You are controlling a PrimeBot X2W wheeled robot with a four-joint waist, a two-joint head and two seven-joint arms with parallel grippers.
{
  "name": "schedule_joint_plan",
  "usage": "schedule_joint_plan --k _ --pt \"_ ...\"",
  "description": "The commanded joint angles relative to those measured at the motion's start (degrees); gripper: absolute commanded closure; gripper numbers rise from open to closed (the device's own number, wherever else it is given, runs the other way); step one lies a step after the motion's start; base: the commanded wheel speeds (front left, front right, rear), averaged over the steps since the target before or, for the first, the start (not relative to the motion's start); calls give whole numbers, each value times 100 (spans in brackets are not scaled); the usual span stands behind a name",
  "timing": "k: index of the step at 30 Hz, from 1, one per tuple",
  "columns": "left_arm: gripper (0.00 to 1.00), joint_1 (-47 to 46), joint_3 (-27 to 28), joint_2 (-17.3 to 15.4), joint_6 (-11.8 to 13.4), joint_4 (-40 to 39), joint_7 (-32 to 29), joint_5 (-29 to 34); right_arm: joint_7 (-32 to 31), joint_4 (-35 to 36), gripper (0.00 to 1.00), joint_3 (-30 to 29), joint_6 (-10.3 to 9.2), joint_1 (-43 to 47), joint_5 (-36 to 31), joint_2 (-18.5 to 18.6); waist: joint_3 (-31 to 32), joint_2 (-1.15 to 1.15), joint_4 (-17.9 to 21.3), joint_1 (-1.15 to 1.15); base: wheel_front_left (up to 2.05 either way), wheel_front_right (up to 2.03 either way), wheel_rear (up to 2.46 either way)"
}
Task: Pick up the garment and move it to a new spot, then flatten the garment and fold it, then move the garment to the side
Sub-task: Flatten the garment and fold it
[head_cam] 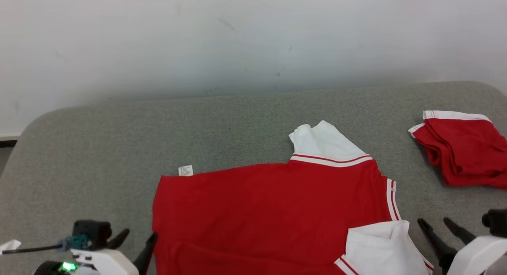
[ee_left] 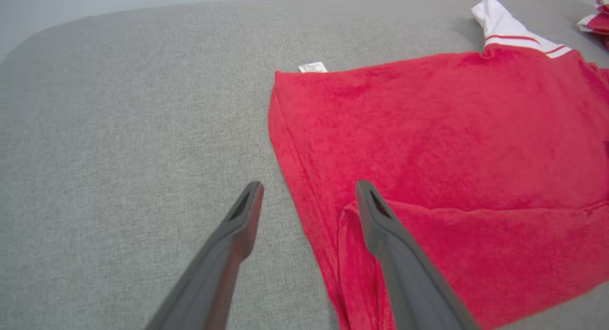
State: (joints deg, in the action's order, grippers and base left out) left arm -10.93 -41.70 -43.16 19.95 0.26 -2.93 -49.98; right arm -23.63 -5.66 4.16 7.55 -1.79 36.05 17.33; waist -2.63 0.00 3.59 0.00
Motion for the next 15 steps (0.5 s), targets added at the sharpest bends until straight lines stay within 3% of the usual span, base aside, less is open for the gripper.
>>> schedule_joint_plan --k 1,5,9,15 --pt "0 -122 34 -1 -18 45 22 83 29 29 0 -9 -14 -144 -54 -21 -113 0 -31 0 0 0 0" --pt "0 -671 94 114 -131 276 2 183 239 -8 0 74 -14 -922 -303 -31 -460 0 -111 0 0 0 0" --pt "0 -1271 57 245 -397 631 -93 306 356 -242 0 254 -14 -1784 -411 -43 -861 0 -225 0 0 0 0" --pt "0 -2086 -123 531 -744 1049 -244 546 564 -1077 0 649 -14 -3160 -400 103 -1380 0 -409 0 0 0 0"
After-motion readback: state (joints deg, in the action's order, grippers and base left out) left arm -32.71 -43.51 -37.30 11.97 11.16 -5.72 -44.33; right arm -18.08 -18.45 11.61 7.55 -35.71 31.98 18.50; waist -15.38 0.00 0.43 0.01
